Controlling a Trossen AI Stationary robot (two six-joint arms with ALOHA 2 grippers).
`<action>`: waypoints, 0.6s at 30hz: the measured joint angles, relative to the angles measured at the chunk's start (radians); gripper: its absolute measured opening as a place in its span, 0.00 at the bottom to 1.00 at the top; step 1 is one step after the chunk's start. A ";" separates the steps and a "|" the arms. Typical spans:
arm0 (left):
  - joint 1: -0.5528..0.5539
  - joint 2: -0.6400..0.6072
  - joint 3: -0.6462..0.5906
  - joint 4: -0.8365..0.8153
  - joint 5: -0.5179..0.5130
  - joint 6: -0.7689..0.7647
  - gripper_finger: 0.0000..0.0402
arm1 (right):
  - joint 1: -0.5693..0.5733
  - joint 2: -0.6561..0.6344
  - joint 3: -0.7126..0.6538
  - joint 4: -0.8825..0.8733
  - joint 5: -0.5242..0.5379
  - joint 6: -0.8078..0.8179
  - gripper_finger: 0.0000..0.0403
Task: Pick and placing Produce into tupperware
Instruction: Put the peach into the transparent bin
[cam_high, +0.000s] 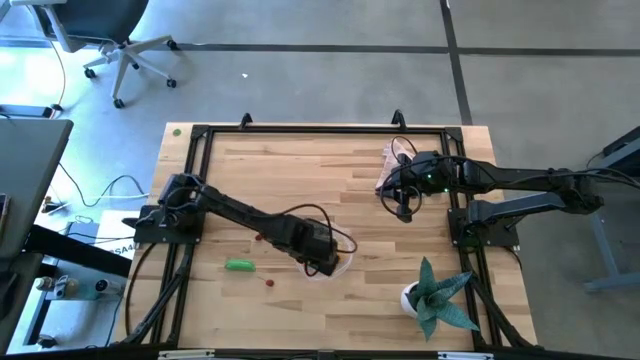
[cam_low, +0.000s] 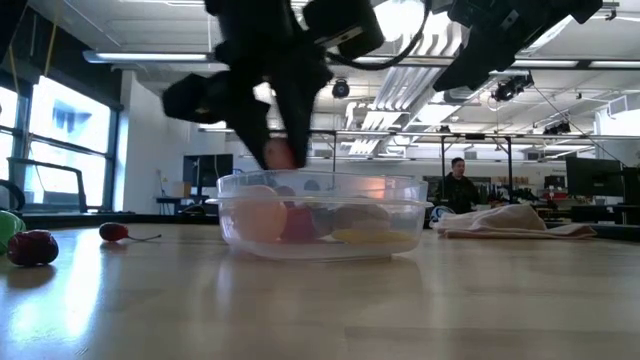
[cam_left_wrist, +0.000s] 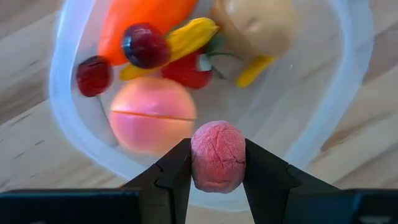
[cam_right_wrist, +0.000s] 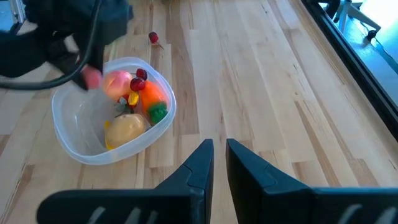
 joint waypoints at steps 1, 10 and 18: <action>0.000 0.009 0.001 0.030 -0.001 0.000 0.29 | 0.000 0.000 0.000 0.000 0.000 0.000 0.08; 0.001 0.063 0.003 0.100 0.024 -0.003 0.29 | 0.000 0.000 0.000 -0.004 0.000 0.000 0.08; 0.003 0.088 0.001 0.139 0.056 -0.008 0.29 | 0.000 0.000 0.000 -0.003 0.000 0.000 0.08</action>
